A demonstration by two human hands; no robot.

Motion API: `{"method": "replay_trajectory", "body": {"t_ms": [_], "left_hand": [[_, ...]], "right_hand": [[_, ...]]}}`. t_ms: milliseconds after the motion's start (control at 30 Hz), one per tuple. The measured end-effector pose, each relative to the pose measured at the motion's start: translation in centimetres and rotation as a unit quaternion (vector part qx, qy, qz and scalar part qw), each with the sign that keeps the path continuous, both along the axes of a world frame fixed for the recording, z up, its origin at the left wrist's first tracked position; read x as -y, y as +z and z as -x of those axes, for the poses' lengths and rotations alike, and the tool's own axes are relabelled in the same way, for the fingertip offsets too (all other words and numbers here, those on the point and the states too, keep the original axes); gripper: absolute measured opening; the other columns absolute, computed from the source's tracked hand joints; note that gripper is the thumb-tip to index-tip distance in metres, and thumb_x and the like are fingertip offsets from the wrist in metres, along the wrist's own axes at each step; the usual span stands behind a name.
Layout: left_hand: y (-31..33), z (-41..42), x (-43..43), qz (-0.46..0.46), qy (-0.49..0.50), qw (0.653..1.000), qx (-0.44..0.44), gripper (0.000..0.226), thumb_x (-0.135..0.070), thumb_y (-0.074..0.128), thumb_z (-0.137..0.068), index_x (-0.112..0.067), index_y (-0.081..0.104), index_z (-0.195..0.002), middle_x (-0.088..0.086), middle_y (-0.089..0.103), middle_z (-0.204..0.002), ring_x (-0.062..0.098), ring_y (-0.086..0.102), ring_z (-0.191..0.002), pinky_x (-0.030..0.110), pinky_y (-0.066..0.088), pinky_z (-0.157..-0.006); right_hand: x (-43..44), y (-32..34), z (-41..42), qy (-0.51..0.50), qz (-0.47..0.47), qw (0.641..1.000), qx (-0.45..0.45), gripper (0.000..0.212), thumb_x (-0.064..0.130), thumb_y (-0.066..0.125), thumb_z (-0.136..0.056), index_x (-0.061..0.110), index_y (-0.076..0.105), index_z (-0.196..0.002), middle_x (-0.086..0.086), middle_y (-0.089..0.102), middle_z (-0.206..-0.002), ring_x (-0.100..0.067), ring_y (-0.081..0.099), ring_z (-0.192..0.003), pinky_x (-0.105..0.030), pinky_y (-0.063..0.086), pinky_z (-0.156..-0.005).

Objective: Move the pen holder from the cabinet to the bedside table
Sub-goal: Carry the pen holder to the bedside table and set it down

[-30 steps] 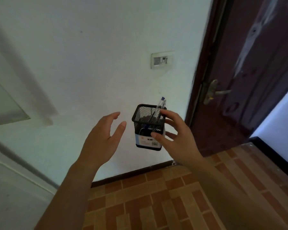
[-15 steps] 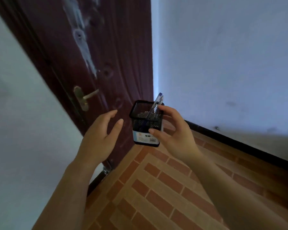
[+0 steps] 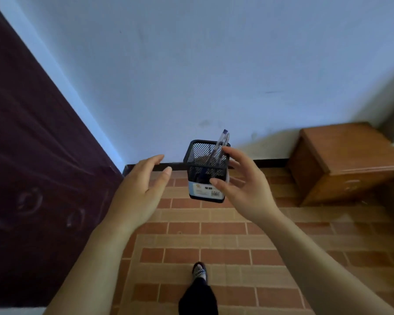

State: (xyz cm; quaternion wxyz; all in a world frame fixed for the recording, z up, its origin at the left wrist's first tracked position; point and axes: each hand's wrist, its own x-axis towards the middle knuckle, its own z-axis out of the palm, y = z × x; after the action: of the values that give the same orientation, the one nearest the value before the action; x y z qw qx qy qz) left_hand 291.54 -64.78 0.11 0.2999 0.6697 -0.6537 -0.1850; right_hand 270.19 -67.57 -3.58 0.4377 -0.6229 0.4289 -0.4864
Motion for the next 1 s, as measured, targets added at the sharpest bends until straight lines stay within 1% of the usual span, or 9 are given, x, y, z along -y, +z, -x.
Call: {"method": "replay_trajectory", "body": {"t_ms": [67, 133, 200, 267, 367, 500, 600, 767, 1000], "left_hand": [[-0.4, 1.4, 3.3, -0.008, -0.022, 1.000, -0.012, 0.050, -0.059, 0.037, -0.086, -0.037, 0.043, -0.130, -0.016, 0.047, -0.135, 0.004, 0.043, -0.124, 0.041, 0.035, -0.104], [-0.6, 3.1, 7.1, -0.017, -0.047, 0.998, -0.042, 0.046, -0.054, 0.038, -0.088, -0.035, 0.043, -0.130, -0.015, 0.048, -0.133, 0.004, 0.044, -0.121, 0.033, 0.035, -0.100], [-0.7, 5.2, 11.2, -0.021, -0.080, 0.995, -0.059, 0.044, -0.046, 0.039, -0.091, -0.030, 0.044, -0.131, -0.013, 0.048, -0.132, 0.002, 0.044, -0.117, 0.025, 0.032, -0.093], [-0.3, 7.4, 15.4, -0.022, -0.121, 0.990, -0.069, 0.043, -0.044, 0.039, -0.091, -0.028, 0.044, -0.131, -0.013, 0.049, -0.132, 0.002, 0.044, -0.115, 0.023, 0.031, -0.091], [-0.3, 10.5, 20.8, -0.029, -0.174, 0.981, -0.084, 0.042, -0.046, 0.040, -0.091, -0.031, 0.045, -0.129, -0.015, 0.049, -0.131, 0.003, 0.045, -0.117, 0.023, 0.030, -0.092], [-0.6, 16.2, 25.8, -0.045, -0.249, 0.964, -0.084, 0.042, -0.047, 0.039, -0.091, -0.032, 0.045, -0.130, -0.015, 0.048, -0.131, 0.003, 0.044, -0.119, 0.024, 0.031, -0.092], [-0.9, 21.5, 27.9, -0.066, -0.301, 0.948, -0.083, 0.042, -0.048, 0.040, -0.090, -0.033, 0.045, -0.129, -0.017, 0.048, -0.129, 0.000, 0.043, -0.116, 0.028, 0.036, -0.093], [-1.8, 30.8, 30.6, -0.071, -0.381, 0.920, -0.059, 0.043, -0.048, 0.040, -0.090, -0.032, 0.045, -0.129, -0.012, 0.048, -0.133, 0.003, 0.043, -0.121, 0.024, 0.032, -0.094], [-3.3, 45.3, 33.8, -0.077, -0.423, 0.902, -0.033, 0.047, -0.051, 0.038, -0.089, -0.031, 0.043, -0.132, -0.011, 0.049, -0.134, 0.004, 0.044, -0.120, 0.026, 0.034, -0.094]], "right_hand": [[2.2, -0.3, 1.8, -0.028, -0.001, 1.000, -0.008, 0.057, 0.014, 0.074, -0.077, 0.040, 0.047, -0.119, 0.022, 0.057, -0.118, 0.001, 0.051, -0.116, -0.019, 0.052, -0.084], [4.6, -0.5, 3.4, -0.057, 0.001, 0.998, -0.012, 0.056, 0.013, 0.073, -0.077, 0.037, 0.047, -0.120, 0.022, 0.058, -0.117, 0.000, 0.052, -0.116, -0.022, 0.053, -0.085], [6.8, -0.8, 4.9, -0.093, -0.005, 0.995, -0.019, 0.055, 0.014, 0.074, -0.077, 0.035, 0.048, -0.121, 0.020, 0.058, -0.118, -0.005, 0.053, -0.117, -0.033, 0.055, -0.087], [9.0, -0.8, 6.6, -0.133, -0.009, 0.991, -0.022, 0.055, 0.015, 0.074, -0.076, 0.033, 0.049, -0.121, 0.019, 0.058, -0.119, -0.006, 0.051, -0.119, -0.039, 0.055, -0.088], [11.5, -0.5, 9.6, -0.189, -0.014, 0.981, -0.044, 0.054, 0.021, 0.073, -0.076, 0.036, 0.047, -0.122, 0.016, 0.058, -0.122, -0.007, 0.048, -0.123, -0.043, 0.053, -0.090], [13.0, -0.2, 14.6, -0.269, -0.016, 0.962, -0.051, 0.055, 0.021, 0.072, -0.077, 0.035, 0.046, -0.123, 0.026, 0.053, -0.121, -0.005, 0.047, -0.123, -0.043, 0.052, -0.092], [13.0, -0.6, 18.9, -0.327, -0.019, 0.944, -0.040, 0.055, 0.018, 0.072, -0.077, 0.037, 0.047, -0.122, 0.022, 0.054, -0.125, -0.006, 0.046, -0.125, -0.045, 0.053, -0.090], [13.5, -1.7, 27.1, -0.401, -0.027, 0.915, -0.023, 0.057, 0.013, 0.073, -0.077, 0.046, 0.048, -0.116, 0.022, 0.057, -0.121, -0.005, 0.047, -0.123, -0.041, 0.055, -0.087], [15.0, -2.6, 40.1, -0.430, -0.045, 0.901, -0.031, 0.054, 0.012, 0.074, -0.076, 0.035, 0.049, -0.119, 0.015, 0.058, -0.122, -0.005, 0.051, -0.118, -0.039, 0.057, -0.081]]}}
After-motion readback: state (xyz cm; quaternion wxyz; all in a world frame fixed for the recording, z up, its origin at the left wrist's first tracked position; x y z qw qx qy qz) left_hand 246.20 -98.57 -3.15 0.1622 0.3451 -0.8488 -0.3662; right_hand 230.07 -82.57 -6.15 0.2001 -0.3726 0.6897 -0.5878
